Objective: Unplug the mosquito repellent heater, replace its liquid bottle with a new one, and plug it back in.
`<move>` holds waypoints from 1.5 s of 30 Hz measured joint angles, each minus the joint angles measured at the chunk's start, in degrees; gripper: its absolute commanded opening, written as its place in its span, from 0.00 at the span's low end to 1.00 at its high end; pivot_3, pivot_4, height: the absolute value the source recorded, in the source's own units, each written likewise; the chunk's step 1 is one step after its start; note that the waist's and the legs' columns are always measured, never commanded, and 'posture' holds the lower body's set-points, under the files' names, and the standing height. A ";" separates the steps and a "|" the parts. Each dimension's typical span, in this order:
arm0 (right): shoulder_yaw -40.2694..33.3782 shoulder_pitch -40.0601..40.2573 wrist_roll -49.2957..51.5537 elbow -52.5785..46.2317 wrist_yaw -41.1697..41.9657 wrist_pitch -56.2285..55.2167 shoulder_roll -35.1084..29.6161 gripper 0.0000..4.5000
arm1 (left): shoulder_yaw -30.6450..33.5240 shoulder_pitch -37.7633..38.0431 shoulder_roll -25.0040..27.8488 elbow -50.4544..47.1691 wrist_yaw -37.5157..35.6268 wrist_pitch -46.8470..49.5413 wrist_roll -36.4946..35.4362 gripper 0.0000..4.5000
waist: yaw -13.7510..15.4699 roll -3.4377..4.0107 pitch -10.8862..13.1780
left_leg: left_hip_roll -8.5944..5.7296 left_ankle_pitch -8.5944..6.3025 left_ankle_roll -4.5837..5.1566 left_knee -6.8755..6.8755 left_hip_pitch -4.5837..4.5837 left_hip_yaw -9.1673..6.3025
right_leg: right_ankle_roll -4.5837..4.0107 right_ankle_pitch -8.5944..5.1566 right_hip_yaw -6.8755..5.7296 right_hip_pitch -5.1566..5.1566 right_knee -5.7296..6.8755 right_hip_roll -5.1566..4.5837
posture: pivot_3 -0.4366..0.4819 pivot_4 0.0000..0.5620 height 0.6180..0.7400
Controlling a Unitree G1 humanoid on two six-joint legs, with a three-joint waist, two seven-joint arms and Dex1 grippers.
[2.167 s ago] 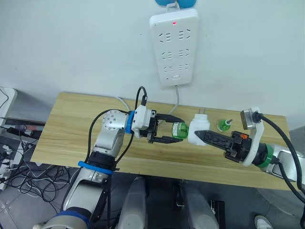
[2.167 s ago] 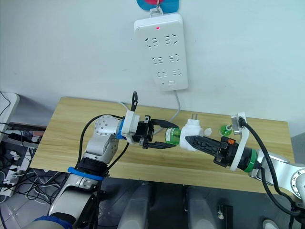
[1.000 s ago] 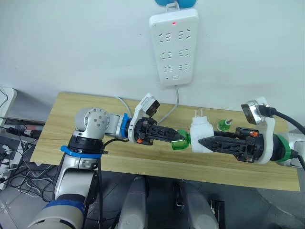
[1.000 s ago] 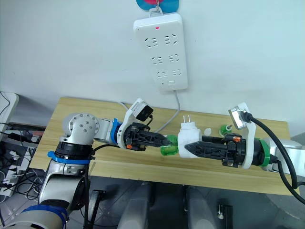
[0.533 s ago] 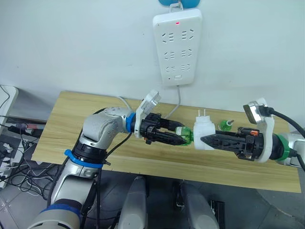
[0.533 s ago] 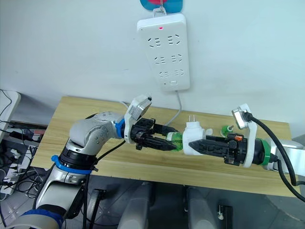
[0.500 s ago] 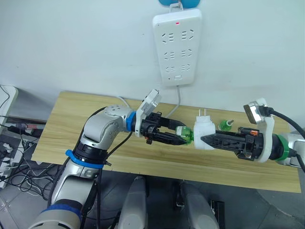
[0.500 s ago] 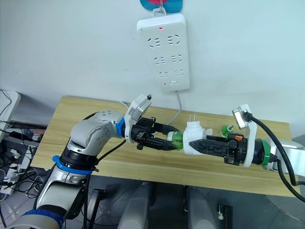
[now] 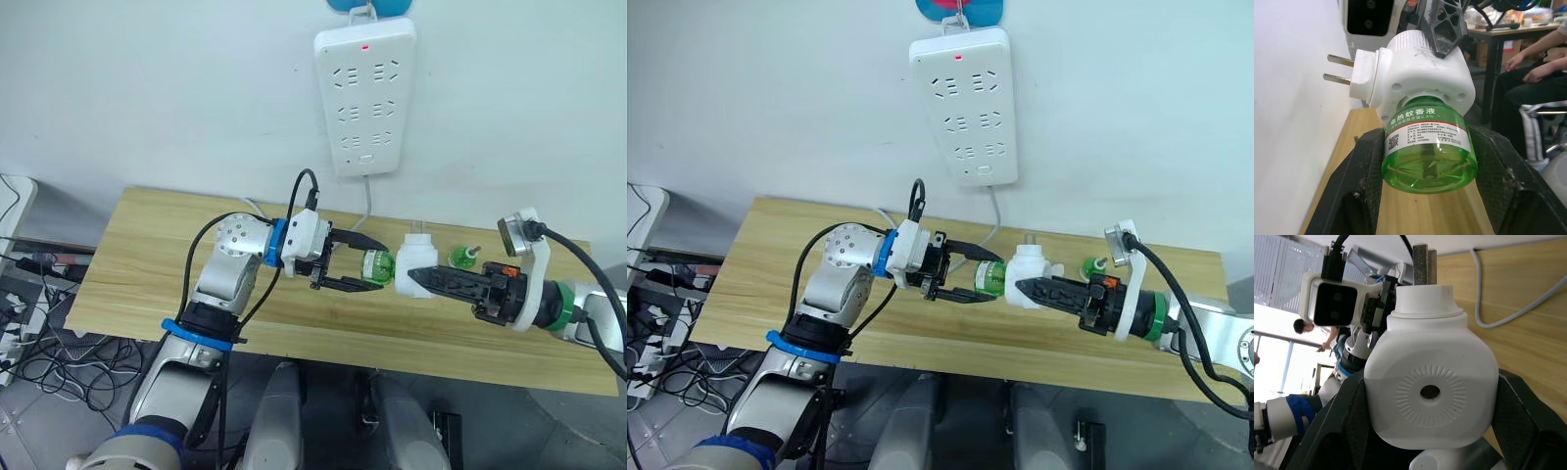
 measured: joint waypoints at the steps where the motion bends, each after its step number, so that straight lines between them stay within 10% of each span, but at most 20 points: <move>1: 0.10 0.00 0.00 -0.10 -0.69 -0.18 0.38 0.66 | 0.04 0.00 0.00 0.20 0.12 0.08 0.14 0.50 | -0.01 0.00 0.00 | 0.00 0.00 0.00 0.00 -0.01 0.00 | 0.00 0.00 0.00 -0.02 0.01 0.00 | 0.53 0.69 1.00; 12: 0.15 0.23 0.01 -2.21 -5.89 -2.28 2.93 0.66 | 0.77 0.09 -0.16 0.24 1.22 1.60 0.65 0.50 | -0.04 0.00 0.00 | -0.01 0.00 -0.01 0.01 0.00 -0.02 | 0.00 0.00 -0.01 -0.03 0.09 0.00 | 0.53 0.68 1.00; 17: 2.13 0.28 0.18 -4.91 -5.14 -1.69 3.85 0.98 | -0.97 -0.29 -2.84 -0.75 -0.08 -0.05 0.38 0.50 | 0.08 0.00 0.00 | -0.06 0.00 -0.01 0.03 -0.06 -0.10 | 0.00 0.00 -0.05 -0.03 0.11 0.00 | 0.53 0.70 1.00; 45: -6.21 12.26 1.32 -5.36 9.27 2.64 -5.73 0.98 | -2.33 -1.16 -2.37 0.35 -0.04 -0.65 -0.24 0.50 | 0.00 0.00 0.00 | -0.05 0.00 0.00 0.04 0.00 -0.06 | 0.00 0.00 -0.01 -0.02 0.16 0.02 | 0.51 0.71 1.00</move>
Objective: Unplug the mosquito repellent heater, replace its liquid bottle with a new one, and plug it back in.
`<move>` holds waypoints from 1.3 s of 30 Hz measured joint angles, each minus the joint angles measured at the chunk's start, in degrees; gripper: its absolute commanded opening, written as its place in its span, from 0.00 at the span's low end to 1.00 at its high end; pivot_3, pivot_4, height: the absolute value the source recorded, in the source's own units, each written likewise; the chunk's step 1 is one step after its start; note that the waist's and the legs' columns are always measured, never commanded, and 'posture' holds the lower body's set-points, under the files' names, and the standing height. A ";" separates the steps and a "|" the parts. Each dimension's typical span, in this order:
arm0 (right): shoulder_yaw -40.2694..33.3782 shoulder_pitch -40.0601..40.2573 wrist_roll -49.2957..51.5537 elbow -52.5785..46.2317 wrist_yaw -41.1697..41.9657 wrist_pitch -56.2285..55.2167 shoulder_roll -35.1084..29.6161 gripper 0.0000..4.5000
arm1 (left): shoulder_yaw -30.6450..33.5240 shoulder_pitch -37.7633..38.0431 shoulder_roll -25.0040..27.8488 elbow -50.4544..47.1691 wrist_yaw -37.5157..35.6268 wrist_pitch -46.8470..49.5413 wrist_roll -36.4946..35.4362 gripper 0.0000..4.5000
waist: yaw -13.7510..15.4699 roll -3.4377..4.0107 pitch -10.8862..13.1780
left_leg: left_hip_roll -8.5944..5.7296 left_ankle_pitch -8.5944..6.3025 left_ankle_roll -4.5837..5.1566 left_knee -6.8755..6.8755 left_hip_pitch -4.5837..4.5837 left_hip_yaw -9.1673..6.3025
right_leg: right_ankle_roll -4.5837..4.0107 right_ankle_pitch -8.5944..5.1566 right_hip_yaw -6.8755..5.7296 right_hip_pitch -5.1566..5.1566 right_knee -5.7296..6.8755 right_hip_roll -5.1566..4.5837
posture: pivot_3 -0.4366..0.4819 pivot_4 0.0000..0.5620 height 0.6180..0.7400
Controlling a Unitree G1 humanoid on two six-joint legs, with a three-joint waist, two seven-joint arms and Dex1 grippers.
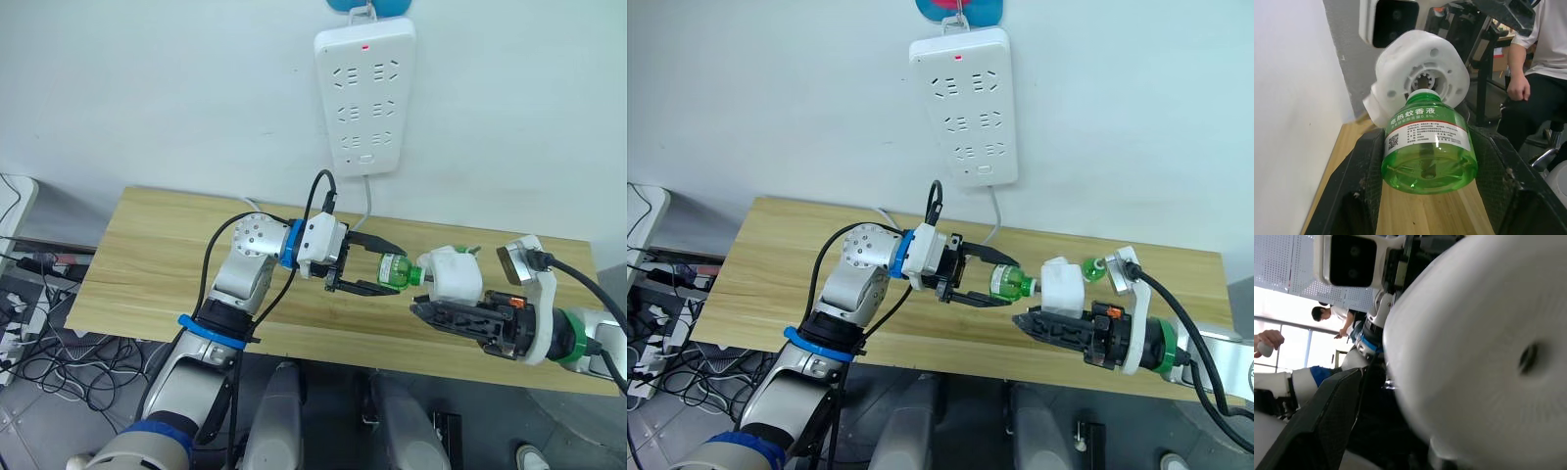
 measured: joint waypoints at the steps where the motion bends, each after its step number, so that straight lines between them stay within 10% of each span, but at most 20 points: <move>1: -0.03 0.12 0.00 0.00 0.21 0.00 -0.16 0.98 | 0.00 0.00 0.00 0.05 -0.03 -0.02 0.00 0.50 | -0.01 0.00 0.00 | 0.00 0.00 0.00 0.01 0.00 0.00 | 0.00 0.00 0.00 0.00 0.00 0.00 | 0.51 0.71 1.00; 39: 16.01 -20.01 0.01 -0.83 3.64 3.84 -4.99 0.98 | -0.12 0.64 0.71 -1.10 -0.43 0.54 -0.98 0.50 | -0.09 0.00 0.00 | 0.00 0.00 0.00 0.04 -0.04 -0.06 | 0.00 0.00 -0.04 -0.01 0.00 0.00 | 0.52 0.69 1.00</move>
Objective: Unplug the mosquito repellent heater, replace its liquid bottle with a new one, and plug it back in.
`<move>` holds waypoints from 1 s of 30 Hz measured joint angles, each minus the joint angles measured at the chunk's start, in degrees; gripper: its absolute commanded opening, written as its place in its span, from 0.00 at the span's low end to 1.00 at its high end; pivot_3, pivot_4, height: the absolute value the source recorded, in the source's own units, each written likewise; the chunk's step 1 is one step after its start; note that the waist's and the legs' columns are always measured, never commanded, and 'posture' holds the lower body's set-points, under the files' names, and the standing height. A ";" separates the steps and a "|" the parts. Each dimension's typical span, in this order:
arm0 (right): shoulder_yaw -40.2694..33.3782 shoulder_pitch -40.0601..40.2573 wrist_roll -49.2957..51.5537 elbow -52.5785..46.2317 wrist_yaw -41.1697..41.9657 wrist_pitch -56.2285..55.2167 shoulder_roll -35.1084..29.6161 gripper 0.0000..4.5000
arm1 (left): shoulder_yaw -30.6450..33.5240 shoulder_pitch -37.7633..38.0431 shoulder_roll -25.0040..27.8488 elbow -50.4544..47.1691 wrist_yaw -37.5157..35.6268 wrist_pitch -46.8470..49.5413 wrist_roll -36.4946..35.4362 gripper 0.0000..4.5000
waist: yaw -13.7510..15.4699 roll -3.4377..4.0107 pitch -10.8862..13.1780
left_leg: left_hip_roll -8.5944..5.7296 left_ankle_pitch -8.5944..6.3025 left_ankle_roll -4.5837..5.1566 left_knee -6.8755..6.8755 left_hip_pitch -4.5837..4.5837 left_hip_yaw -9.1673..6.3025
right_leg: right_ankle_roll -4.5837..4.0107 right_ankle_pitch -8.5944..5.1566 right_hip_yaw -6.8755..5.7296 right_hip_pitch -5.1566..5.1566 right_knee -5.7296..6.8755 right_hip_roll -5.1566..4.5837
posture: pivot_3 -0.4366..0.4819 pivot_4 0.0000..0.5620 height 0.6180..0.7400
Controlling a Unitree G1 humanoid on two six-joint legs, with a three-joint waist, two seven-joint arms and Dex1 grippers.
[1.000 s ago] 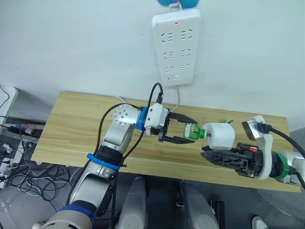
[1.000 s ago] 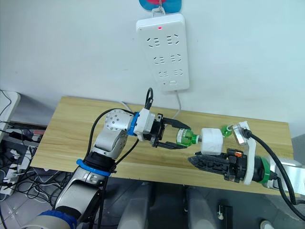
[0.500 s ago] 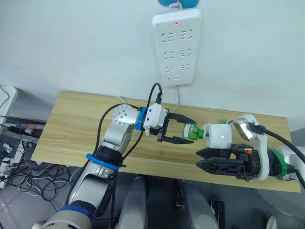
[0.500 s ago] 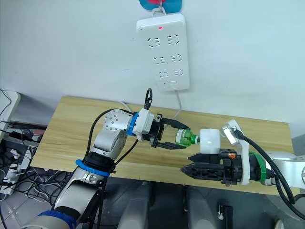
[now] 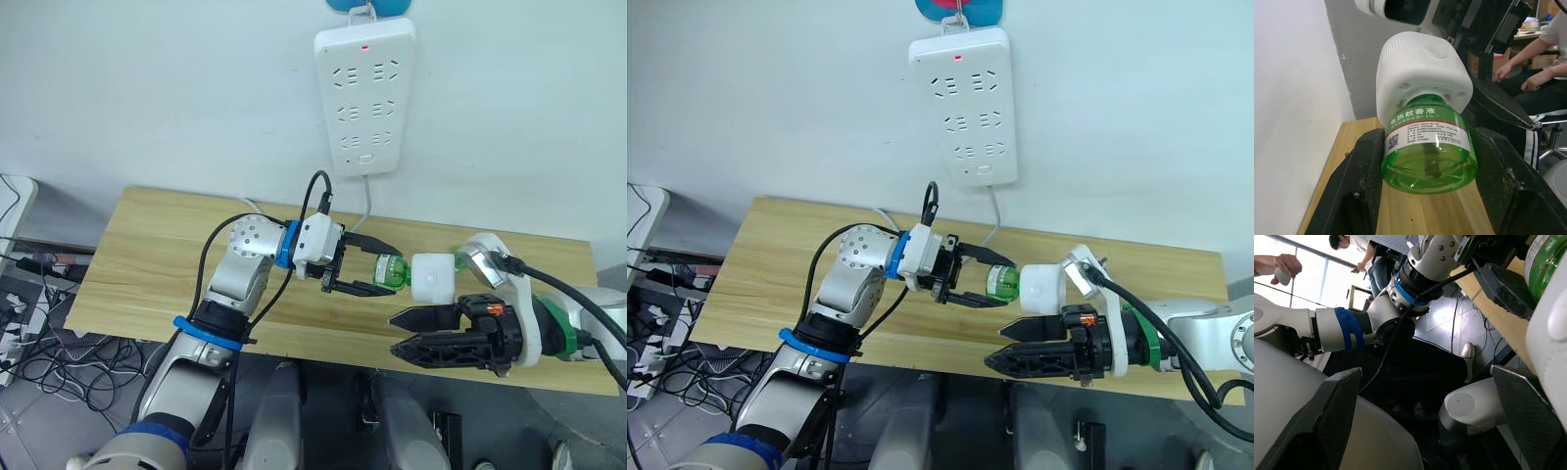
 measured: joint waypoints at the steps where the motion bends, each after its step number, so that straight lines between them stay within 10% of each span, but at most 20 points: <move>1: 0.09 -0.06 0.00 0.07 -0.06 0.02 0.09 0.98 | 0.00 0.01 0.02 -0.18 0.02 0.06 0.00 0.50 | 0.01 0.00 0.00 | 0.00 0.00 0.00 0.00 0.00 -0.01 | 0.00 0.00 -0.01 0.00 0.00 0.00 | 0.52 0.69 1.00; 30: -4.72 6.70 0.02 0.13 0.27 -1.78 0.29 0.98 | 0.07 -0.11 -1.35 0.99 1.74 -0.32 -0.10 0.50 | 0.02 0.00 0.00 | 0.00 0.00 0.00 0.00 0.01 0.00 | 0.00 0.00 -0.02 0.00 0.02 0.00 | 0.51 0.70 1.00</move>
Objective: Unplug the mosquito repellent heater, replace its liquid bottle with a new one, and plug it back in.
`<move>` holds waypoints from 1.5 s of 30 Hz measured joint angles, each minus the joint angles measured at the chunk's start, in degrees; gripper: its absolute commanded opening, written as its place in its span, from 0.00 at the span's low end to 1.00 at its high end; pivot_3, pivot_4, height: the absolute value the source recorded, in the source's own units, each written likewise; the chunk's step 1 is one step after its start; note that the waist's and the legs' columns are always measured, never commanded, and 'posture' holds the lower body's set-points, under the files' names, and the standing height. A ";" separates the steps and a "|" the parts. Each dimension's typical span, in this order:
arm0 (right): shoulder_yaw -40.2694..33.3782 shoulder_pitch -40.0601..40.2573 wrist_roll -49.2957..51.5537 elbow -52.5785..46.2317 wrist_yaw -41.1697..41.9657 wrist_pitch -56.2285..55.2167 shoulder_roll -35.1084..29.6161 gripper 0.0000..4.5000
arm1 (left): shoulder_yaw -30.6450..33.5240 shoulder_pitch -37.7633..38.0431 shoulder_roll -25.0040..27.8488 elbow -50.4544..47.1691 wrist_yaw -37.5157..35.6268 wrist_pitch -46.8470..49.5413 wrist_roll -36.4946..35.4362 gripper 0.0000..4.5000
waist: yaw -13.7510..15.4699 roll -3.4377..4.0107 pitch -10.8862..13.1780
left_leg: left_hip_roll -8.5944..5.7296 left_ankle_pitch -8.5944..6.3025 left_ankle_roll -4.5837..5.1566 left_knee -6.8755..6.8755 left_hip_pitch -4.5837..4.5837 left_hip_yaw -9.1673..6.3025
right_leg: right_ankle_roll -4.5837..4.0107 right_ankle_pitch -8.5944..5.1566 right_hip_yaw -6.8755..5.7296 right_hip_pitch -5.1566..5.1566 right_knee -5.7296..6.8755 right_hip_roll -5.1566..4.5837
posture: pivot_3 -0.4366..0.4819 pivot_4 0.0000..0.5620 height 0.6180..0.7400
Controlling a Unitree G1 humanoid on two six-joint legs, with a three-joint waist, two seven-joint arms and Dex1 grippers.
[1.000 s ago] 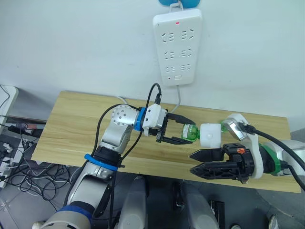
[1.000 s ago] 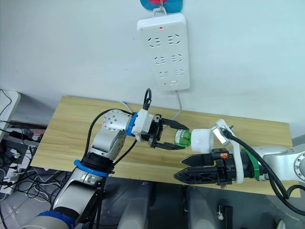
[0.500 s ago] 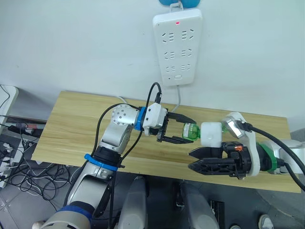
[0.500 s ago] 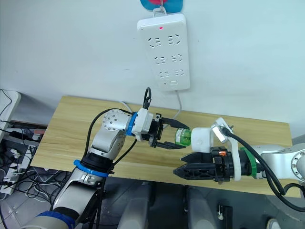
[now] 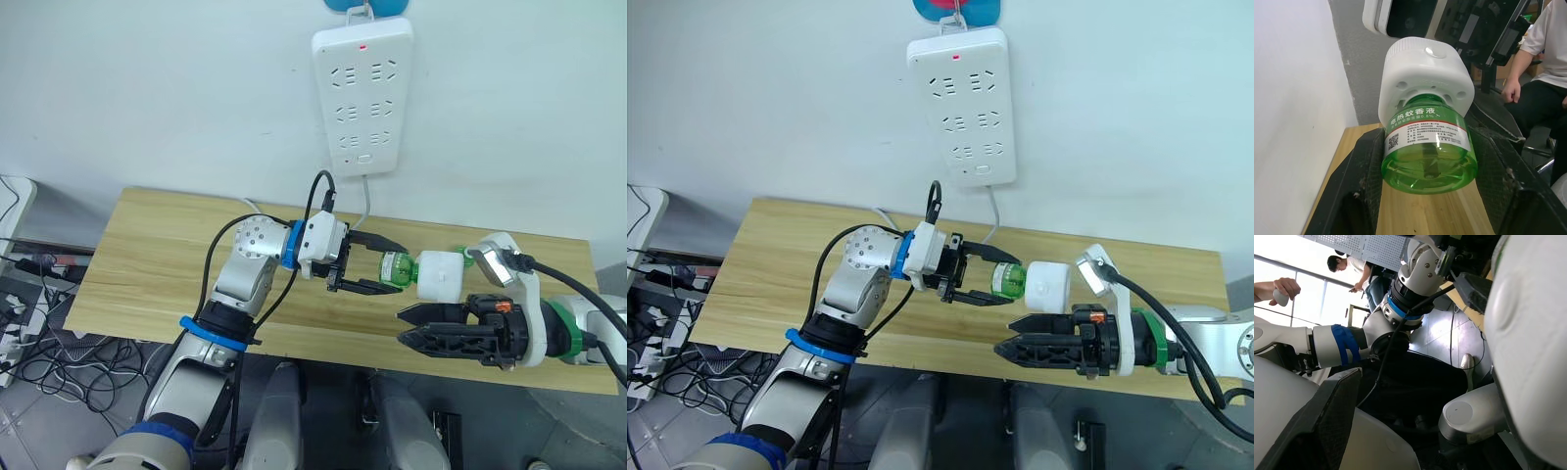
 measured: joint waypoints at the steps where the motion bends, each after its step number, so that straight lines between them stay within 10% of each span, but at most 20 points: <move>1: -0.10 0.29 0.00 -0.10 0.00 -0.06 -0.05 0.98 | 0.00 -0.01 -0.03 0.05 0.00 -0.03 0.00 0.50 | 0.01 0.00 0.00 | 0.00 0.00 0.00 0.00 0.00 0.00 | 0.00 0.00 0.00 0.00 0.00 0.00 | 0.51 0.70 1.00; 18: -17.22 21.05 0.02 -2.25 2.45 2.17 -7.30 0.98 | 0.17 -0.48 -0.04 0.88 -0.44 -0.49 -0.48 0.50 | 0.12 -0.01 0.00 | -0.03 0.00 0.00 0.00 0.01 0.01 | 0.00 0.00 -0.03 0.07 -0.04 0.00 | 0.51 0.69 1.00; 32: -18.22 13.16 -22.46 10.82 3.02 1.90 0.14 0.00 | 0.32 0.76 1.64 -2.43 -1.76 1.50 -3.12 0.50 | 0.02 0.00 -0.01 | -0.02 0.01 -0.01 -0.01 0.12 0.08 | 0.00 0.00 0.06 0.06 0.00 0.01 | 0.53 0.68 1.00; 45: -10.86 -0.59 -27.12 12.85 3.21 5.43 11.83 0.00 | 0.46 1.75 2.78 -6.81 -1.18 6.25 -4.86 0.50 | 0.13 0.02 -0.02 | -0.02 0.00 -0.01 -0.02 0.13 0.06 | 0.00 0.00 0.05 0.06 0.08 -0.01 | 0.55 0.65 1.00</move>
